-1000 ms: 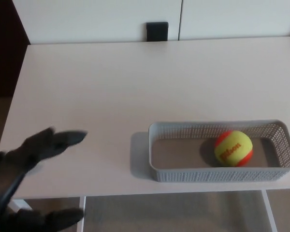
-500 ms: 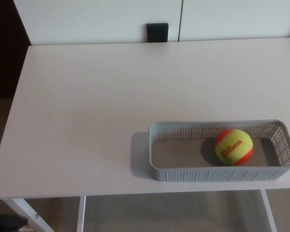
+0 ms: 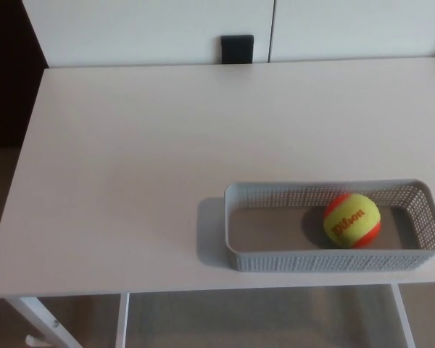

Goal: The robot walk towards a table in front and uses its left hand to pickup a tennis ball on the left side and put it in a container on the right hand side

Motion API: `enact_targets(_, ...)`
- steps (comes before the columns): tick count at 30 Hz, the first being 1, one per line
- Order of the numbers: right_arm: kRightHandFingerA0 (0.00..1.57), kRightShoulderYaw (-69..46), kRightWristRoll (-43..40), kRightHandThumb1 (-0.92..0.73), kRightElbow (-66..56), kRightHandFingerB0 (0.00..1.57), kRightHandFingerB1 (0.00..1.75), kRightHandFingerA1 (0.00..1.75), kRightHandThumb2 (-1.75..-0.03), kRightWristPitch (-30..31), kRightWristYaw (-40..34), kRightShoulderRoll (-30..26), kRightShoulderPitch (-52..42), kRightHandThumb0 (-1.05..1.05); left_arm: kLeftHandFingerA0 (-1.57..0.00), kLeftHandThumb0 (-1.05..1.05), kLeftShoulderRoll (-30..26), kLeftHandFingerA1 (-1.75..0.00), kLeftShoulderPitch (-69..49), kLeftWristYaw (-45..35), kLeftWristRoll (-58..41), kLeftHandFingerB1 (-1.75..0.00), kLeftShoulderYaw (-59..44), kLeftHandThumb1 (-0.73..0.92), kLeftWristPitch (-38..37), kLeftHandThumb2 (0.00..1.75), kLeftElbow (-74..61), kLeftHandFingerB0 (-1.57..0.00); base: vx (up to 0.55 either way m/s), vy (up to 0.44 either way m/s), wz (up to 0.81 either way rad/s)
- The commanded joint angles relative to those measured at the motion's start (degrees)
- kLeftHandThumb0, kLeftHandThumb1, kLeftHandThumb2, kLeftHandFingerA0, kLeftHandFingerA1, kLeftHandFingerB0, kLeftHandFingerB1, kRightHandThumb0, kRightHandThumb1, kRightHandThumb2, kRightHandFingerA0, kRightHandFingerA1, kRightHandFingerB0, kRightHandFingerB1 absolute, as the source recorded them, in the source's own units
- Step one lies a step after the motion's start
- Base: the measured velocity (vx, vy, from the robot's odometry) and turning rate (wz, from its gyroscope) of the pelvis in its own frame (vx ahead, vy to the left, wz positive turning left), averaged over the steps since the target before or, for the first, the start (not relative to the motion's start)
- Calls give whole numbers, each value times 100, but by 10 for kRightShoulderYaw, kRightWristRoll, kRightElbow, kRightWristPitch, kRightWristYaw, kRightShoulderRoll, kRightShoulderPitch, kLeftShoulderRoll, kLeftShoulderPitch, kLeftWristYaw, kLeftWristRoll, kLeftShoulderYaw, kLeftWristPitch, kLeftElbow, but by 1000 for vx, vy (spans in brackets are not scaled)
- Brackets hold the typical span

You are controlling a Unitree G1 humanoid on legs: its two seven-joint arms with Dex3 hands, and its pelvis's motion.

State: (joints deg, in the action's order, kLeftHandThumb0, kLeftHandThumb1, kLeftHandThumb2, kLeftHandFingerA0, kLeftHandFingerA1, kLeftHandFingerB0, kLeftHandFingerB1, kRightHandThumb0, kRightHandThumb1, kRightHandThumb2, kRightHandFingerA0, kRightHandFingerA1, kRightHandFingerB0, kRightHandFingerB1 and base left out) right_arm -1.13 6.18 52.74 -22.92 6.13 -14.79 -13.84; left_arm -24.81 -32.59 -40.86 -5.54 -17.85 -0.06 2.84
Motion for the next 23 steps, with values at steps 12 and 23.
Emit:
enact_targets(12, 47, -36, -29, -63, 11, 33, 37, 50, -58, -24, 23, -6, 6, -35, -29, -29, 45, -49, 141, 177, 61, -41, 41, 42, -101, 58, 353, -25, 0, 0, 0)
enact_targets(23, 44, -20, -9, -63, 5, 34, 37, 48, -58, -27, 14, -14, 3, -32, -34, -35, 16, -51, 126, 212, 92, -42, 75, 41, -182, 60, 378, -27, 0, 0, 0)
